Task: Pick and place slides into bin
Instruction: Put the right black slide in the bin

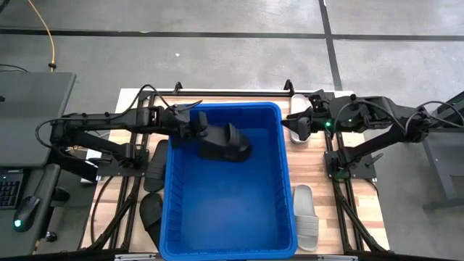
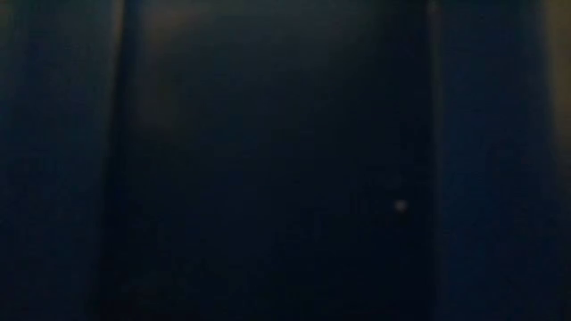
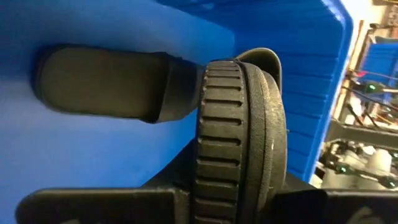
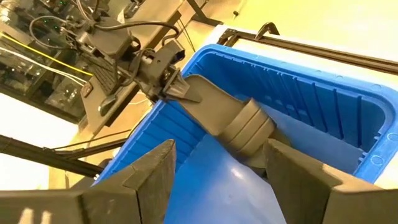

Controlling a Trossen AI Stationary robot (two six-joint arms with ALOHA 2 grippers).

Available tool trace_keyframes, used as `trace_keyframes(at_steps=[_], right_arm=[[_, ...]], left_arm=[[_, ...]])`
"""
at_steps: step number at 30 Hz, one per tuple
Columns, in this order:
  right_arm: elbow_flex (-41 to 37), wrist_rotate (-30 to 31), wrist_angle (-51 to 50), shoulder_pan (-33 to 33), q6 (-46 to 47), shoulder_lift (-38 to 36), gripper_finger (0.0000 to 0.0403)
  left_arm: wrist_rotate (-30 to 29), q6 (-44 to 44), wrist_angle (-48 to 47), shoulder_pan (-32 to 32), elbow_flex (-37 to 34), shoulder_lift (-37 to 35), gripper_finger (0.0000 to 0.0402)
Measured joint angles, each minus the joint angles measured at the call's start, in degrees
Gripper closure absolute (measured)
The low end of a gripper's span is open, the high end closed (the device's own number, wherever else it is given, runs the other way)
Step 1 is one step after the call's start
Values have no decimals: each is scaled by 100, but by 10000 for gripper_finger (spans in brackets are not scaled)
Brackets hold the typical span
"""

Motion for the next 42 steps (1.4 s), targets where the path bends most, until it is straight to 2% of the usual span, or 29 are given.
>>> trace_keyframes(at_steps=[5,11,15,21,25,32,38,42], right_arm=[[-7,9,-4,0,-150,11,171],[-7,-71,-7,0,-211,15,171],[-7,-139,-44,0,-252,15,171],[-7,-166,-44,0,-255,15,171],[-7,-174,-44,0,-298,15,171],[-7,-181,-46,0,-447,15,171],[-4,-194,-48,0,-488,15,171],[-4,-208,-48,0,-491,15,171]], left_arm=[[72,-134,-56,0,45,141,349],[543,-116,-188,2,184,571,349],[643,-67,-71,-2,388,911,342],[381,244,-162,0,795,1267,349],[-125,277,-485,0,1006,1259,349],[195,319,-946,-1,1088,1266,340],[192,318,-991,0,1090,1262,345],[119,329,-1001,0,1090,1272,326]])
